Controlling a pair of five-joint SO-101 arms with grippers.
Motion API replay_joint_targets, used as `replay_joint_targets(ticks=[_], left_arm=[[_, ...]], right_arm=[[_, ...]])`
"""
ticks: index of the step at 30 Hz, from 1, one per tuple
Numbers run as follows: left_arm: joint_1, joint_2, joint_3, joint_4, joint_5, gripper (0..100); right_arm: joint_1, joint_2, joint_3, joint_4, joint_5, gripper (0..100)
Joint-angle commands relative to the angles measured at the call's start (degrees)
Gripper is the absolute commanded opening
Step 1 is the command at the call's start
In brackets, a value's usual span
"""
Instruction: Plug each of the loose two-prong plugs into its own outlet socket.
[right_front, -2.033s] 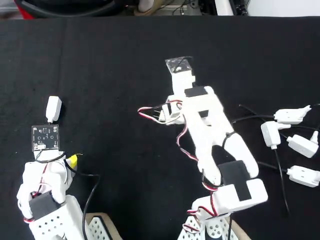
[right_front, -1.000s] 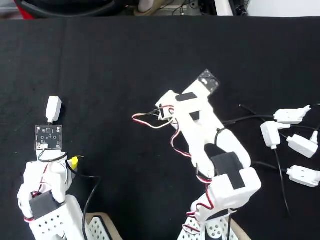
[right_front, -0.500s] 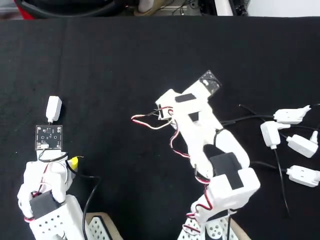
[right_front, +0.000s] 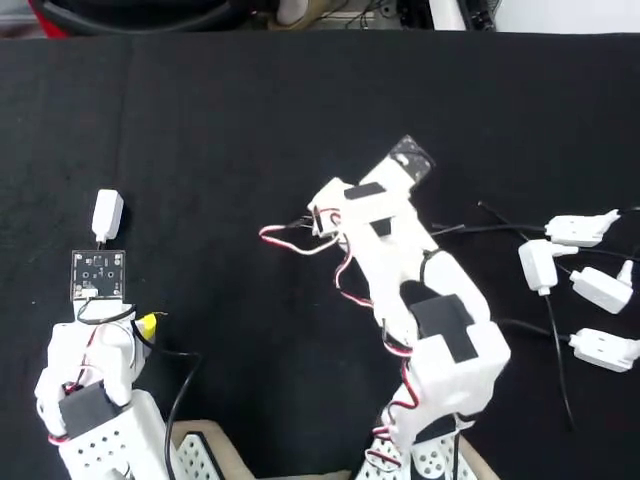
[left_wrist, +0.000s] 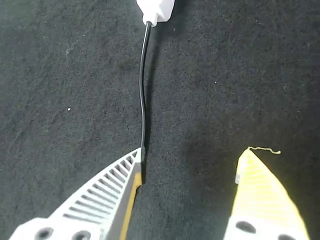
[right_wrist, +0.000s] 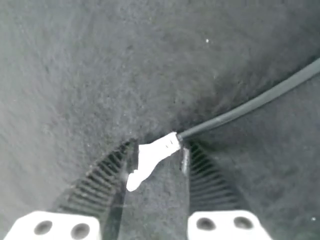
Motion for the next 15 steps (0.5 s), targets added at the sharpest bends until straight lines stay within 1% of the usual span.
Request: replay_joint_targets(ticks=[1, 4, 8, 10, 12, 15], left_arm=[[0.66, -0.18, -0.4, -1.05, -0.35, 30], [0.66, -0.18, -0.4, -1.05, -0.35, 30], [0.66, -0.18, -0.4, -1.05, -0.35, 30], [0.75, -0.18, -0.4, -1.05, -0.35, 30], [0.75, -0.18, -0.4, -1.05, -0.35, 30], [0.75, -0.18, -0.4, -1.05, -0.35, 30]], right_arm=[[-5.01, 1.63, -8.13, 11.78, 7.82, 6.4], [-5.19, 1.71, -13.93, 23.03, 14.42, 6.1], [-4.22, 1.98, -20.35, 34.81, 23.74, 1.2], [-2.73, 2.07, -21.58, 36.92, 28.22, 1.3], [-0.97, 2.07, -22.02, 36.92, 31.56, 1.4], [1.93, 1.54, -22.2, 37.1, 33.05, 1.4]])
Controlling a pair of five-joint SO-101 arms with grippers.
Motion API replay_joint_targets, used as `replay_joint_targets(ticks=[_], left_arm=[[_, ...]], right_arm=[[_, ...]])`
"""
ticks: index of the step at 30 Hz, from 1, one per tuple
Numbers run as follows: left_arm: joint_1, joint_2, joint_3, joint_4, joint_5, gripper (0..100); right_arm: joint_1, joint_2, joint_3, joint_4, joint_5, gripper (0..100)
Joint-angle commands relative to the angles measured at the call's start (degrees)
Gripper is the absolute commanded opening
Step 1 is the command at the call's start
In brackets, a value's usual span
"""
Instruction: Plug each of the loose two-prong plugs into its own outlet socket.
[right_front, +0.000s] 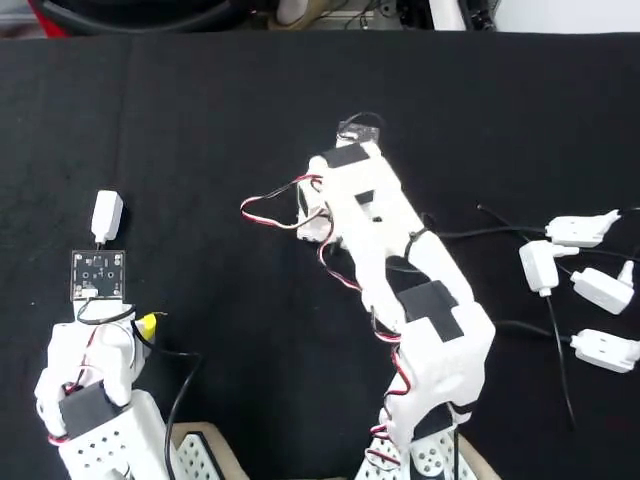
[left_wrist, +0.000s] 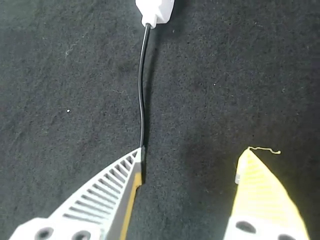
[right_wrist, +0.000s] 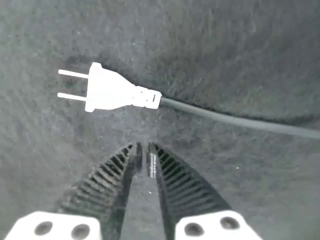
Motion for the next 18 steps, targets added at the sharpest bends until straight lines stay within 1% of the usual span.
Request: replay_joint_targets(ticks=[1, 5, 9, 12, 13, 15, 18], left_arm=[[0.75, -0.18, -0.4, -1.05, -0.26, 30], [0.75, -0.18, -0.4, -1.05, -0.26, 30], [0.75, -0.18, -0.4, -1.05, -0.26, 30], [0.57, -0.18, -0.4, -1.05, -0.26, 30], [0.57, -0.18, -0.4, -1.05, -0.26, 30], [0.57, -0.18, -0.4, -1.05, -0.26, 30], [0.57, -0.18, -0.4, -1.05, -0.26, 30]], right_arm=[[3.78, -1.01, -3.47, 1.58, 2.73, 1.4], [3.52, -1.36, -6.02, 6.68, 2.81, 1.8], [0.88, -0.84, -7.16, 11.96, 3.16, 1.8], [0.44, -0.75, -5.76, 11.96, 3.43, 1.8], [0.79, -0.48, -5.14, 11.6, 4.57, 2.3], [2.02, 1.1, -4.44, 11.6, 8.79, 6.3], [2.99, 3.74, -4.44, 12.75, 13.27, 15.2]])
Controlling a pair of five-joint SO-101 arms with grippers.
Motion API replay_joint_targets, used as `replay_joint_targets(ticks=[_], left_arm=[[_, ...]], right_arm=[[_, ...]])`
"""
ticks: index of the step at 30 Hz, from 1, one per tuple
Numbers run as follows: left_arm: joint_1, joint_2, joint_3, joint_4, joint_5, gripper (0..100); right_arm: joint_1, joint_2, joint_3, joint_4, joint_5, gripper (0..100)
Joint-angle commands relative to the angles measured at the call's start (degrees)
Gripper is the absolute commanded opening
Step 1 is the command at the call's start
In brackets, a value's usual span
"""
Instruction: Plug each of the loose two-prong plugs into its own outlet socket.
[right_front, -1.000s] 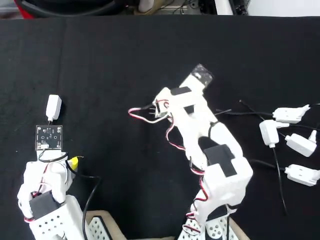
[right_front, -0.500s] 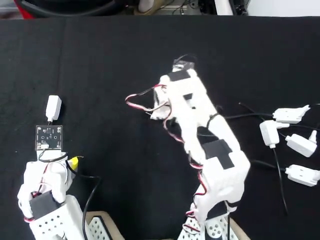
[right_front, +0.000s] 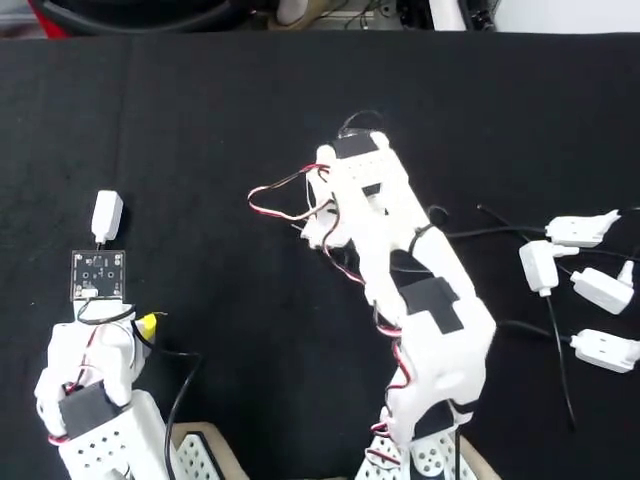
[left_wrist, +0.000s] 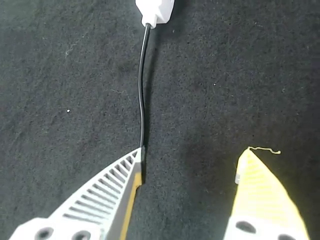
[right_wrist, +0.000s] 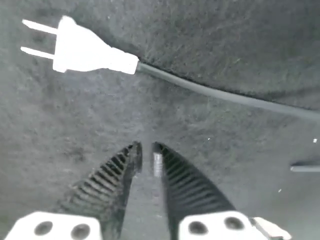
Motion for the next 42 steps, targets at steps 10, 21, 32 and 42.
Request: replay_joint_targets(ticks=[10, 21, 32, 42], left_arm=[[0.84, -0.18, -0.04, -1.05, -0.35, 30], [0.92, -0.18, -0.04, -1.05, -0.35, 30], [0.92, -0.18, -0.04, -1.05, -0.35, 30], [0.92, -0.18, 0.04, -1.05, -0.35, 30]], right_arm=[[7.65, 3.65, -1.63, 10.64, 17.23, 13.4], [26.37, 12.53, -12.0, 4.13, 23.03, 5.3], [28.04, 19.3, -36.35, 2.81, 22.95, 5.3], [26.11, 28.35, -57.36, 5.54, 16.35, 5.6]])
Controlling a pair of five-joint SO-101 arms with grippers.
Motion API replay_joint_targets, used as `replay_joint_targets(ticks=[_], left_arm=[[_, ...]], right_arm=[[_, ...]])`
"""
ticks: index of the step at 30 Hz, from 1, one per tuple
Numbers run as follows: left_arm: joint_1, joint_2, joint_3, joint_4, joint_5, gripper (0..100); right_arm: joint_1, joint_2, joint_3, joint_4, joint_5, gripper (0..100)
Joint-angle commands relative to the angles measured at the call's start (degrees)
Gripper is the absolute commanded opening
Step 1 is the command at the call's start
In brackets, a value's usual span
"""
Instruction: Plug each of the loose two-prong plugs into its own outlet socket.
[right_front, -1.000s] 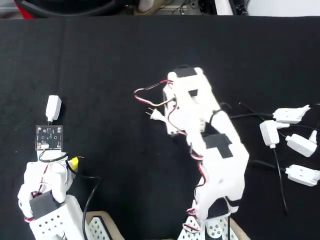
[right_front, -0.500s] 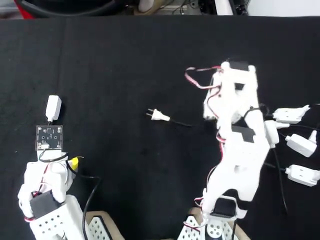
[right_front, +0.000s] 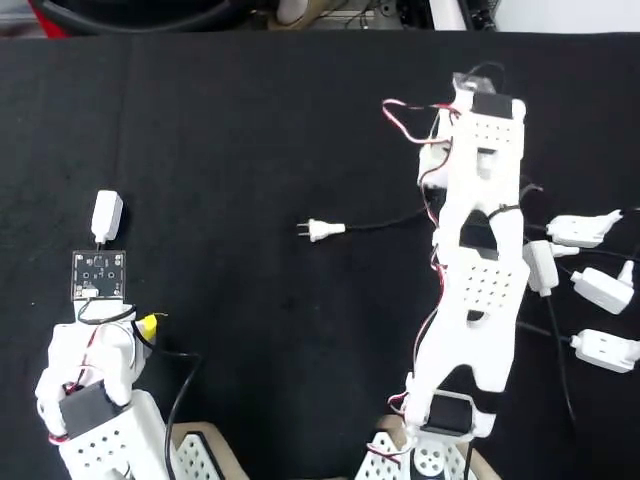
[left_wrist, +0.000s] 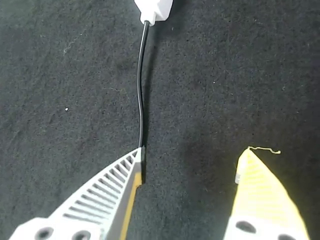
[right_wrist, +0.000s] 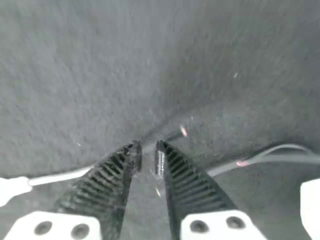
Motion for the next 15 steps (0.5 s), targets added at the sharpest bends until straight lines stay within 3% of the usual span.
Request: replay_joint_targets(ticks=[1, 8, 12, 15], left_arm=[[0.84, -0.18, -0.31, -1.05, -0.35, 30], [0.84, -0.18, -0.31, -1.14, -0.35, 30], [0.92, -0.18, -0.31, -1.14, -0.35, 30], [0.92, -0.18, -0.31, -1.14, -0.35, 30]], right_arm=[[-2.11, 1.36, -11.3, -0.26, -7.74, 5.6], [-7.56, 4.44, -21.76, 6.51, -17.85, 5.7], [-10.02, 4.09, -19.03, 6.59, -23.12, 5.8], [-12.84, 3.91, -14.2, 6.59, -26.73, 13.6]])
